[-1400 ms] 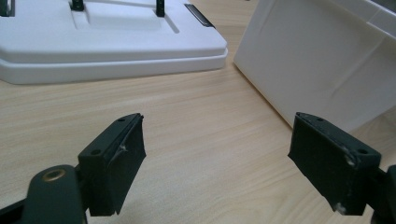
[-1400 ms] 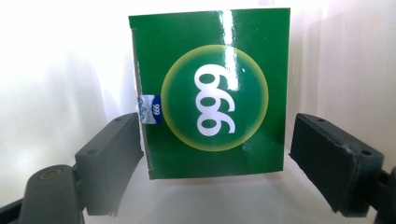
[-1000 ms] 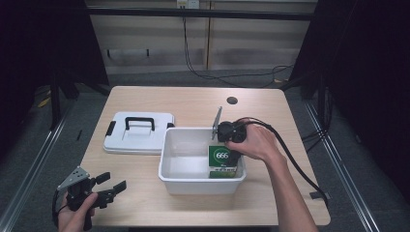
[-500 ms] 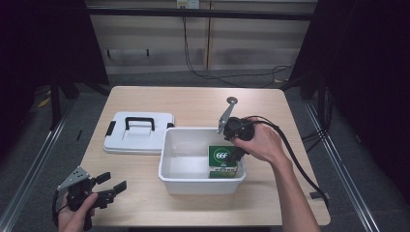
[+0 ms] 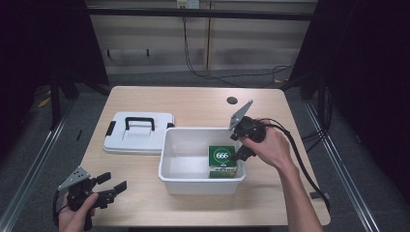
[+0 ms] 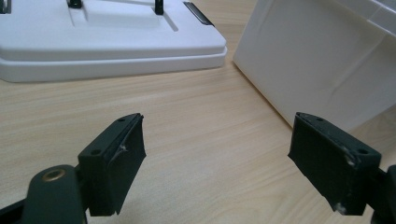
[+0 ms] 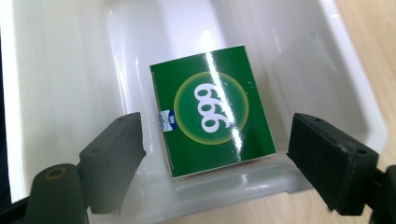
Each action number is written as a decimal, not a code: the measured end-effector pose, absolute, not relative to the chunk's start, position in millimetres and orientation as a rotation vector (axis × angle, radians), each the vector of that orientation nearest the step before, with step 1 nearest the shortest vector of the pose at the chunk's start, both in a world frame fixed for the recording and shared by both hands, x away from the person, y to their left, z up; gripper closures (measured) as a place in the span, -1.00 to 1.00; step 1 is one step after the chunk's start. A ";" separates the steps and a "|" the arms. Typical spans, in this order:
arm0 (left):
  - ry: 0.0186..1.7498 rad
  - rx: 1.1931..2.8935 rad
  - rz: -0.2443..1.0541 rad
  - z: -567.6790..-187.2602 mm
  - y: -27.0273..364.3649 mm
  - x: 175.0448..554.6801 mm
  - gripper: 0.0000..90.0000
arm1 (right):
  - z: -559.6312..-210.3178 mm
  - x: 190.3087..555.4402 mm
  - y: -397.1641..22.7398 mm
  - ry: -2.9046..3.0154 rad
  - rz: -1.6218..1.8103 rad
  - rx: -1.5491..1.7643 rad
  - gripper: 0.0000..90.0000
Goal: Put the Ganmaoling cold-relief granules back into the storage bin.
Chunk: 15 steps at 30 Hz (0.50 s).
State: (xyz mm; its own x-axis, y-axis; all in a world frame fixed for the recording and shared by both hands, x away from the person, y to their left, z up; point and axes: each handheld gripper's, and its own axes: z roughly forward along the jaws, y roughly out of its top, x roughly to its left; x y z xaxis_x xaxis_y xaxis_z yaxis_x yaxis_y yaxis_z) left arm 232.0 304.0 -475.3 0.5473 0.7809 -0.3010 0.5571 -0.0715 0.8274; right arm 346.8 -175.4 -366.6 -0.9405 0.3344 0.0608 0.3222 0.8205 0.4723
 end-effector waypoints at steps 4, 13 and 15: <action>1.119 1.749 0.270 -475.4 304.1 231.9 -0.60 | -365.6 343.1 -182.7 2.912 0.832 0.553 -0.61; 1.120 1.749 0.270 -475.5 304.3 231.8 -0.61 | -363.4 333.5 -192.2 2.899 0.913 0.523 -0.60; 1.120 1.749 0.271 -475.5 304.3 231.8 -0.61 | -362.3 330.2 -195.5 2.888 0.926 0.532 -0.60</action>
State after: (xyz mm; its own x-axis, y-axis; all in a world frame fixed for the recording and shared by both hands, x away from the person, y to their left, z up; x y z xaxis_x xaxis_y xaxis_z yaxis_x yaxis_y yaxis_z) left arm 231.8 304.3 -475.5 0.5463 0.7815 -0.3014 0.5576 -0.0708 0.8271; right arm 330.2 -195.5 -362.3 -0.9384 0.3426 0.0456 0.3052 0.7598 0.5740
